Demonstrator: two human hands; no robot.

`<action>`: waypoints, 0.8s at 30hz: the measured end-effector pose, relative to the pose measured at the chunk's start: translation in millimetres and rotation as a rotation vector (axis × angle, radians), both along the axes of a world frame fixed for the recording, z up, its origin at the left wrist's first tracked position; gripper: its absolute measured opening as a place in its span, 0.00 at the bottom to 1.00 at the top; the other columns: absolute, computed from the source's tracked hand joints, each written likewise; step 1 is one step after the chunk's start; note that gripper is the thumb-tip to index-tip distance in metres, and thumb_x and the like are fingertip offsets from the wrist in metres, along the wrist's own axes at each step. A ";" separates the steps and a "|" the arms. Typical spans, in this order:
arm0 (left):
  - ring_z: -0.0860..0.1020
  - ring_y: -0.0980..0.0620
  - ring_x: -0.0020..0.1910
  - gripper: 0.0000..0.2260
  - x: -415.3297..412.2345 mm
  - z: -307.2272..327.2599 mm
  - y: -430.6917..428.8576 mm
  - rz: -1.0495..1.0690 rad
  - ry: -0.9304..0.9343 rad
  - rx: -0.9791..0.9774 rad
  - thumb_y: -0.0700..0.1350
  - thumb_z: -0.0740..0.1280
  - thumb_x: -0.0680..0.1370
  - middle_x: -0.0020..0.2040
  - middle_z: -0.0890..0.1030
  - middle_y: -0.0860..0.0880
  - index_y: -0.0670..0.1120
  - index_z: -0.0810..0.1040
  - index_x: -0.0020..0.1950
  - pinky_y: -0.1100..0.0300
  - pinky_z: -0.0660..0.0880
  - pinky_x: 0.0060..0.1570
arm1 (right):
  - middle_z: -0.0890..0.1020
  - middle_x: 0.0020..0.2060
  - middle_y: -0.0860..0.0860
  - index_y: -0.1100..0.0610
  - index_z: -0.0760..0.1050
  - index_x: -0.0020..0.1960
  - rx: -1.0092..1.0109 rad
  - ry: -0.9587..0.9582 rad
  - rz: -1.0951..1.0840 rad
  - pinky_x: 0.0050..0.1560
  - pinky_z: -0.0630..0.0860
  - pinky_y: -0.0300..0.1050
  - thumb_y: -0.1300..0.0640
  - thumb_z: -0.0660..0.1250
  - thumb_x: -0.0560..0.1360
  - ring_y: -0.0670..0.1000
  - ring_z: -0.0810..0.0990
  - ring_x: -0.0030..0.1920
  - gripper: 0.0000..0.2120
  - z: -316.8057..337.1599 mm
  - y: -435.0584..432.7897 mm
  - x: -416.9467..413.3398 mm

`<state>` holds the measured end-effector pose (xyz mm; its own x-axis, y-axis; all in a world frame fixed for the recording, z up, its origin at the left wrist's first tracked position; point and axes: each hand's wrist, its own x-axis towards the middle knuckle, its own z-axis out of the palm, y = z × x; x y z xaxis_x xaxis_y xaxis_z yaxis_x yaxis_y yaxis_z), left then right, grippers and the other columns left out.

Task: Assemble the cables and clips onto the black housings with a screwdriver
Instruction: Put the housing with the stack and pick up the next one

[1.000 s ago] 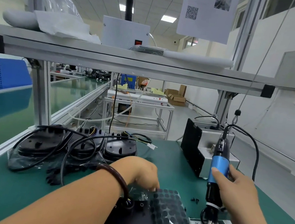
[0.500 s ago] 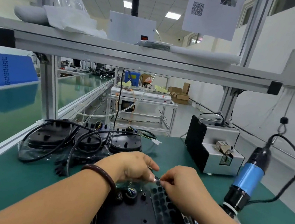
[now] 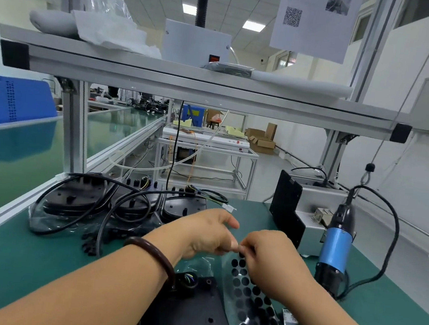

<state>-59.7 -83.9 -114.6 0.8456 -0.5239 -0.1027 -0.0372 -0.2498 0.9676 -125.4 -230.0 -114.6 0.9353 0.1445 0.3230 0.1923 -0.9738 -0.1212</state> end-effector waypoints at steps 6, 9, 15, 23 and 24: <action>0.77 0.51 0.38 0.19 -1.4 -1.3 -0.7 0.001 -0.015 0.003 0.30 0.69 0.72 0.39 0.80 0.45 0.44 0.70 0.58 0.63 0.73 0.38 | 0.79 0.39 0.52 0.56 0.75 0.42 -0.164 0.093 0.059 0.44 0.77 0.51 0.52 0.57 0.79 0.54 0.78 0.41 0.13 10.3 -1.9 5.6; 0.78 0.50 0.40 0.19 -1.4 -2.5 0.3 0.016 0.003 -0.006 0.30 0.69 0.72 0.39 0.81 0.44 0.43 0.70 0.59 0.62 0.73 0.39 | 0.74 0.36 0.51 0.53 0.68 0.38 -0.271 0.091 0.095 0.39 0.72 0.48 0.53 0.57 0.79 0.54 0.74 0.39 0.12 12.1 -0.3 6.8; 0.80 0.50 0.46 0.18 -1.7 -3.0 0.6 0.044 0.080 -0.082 0.30 0.68 0.72 0.42 0.82 0.43 0.44 0.71 0.58 0.56 0.77 0.53 | 0.68 0.35 0.48 0.51 0.61 0.36 -0.223 0.045 0.097 0.37 0.66 0.46 0.53 0.55 0.79 0.53 0.70 0.37 0.13 6.6 -4.7 7.0; 0.79 0.53 0.42 0.14 -5.6 0.0 7.7 0.065 0.104 -0.104 0.31 0.69 0.74 0.44 0.80 0.45 0.45 0.72 0.55 0.62 0.78 0.43 | 0.81 0.29 0.51 0.53 0.75 0.39 0.530 0.075 0.045 0.37 0.78 0.44 0.57 0.62 0.78 0.49 0.80 0.32 0.09 -9.1 -13.4 9.2; 0.79 0.52 0.43 0.13 -5.7 -0.2 8.3 0.080 0.097 -0.088 0.31 0.69 0.74 0.45 0.79 0.45 0.44 0.73 0.54 0.61 0.79 0.44 | 0.82 0.29 0.52 0.54 0.76 0.39 0.641 0.097 0.032 0.39 0.80 0.48 0.58 0.62 0.78 0.50 0.81 0.31 0.10 -10.8 -13.8 9.5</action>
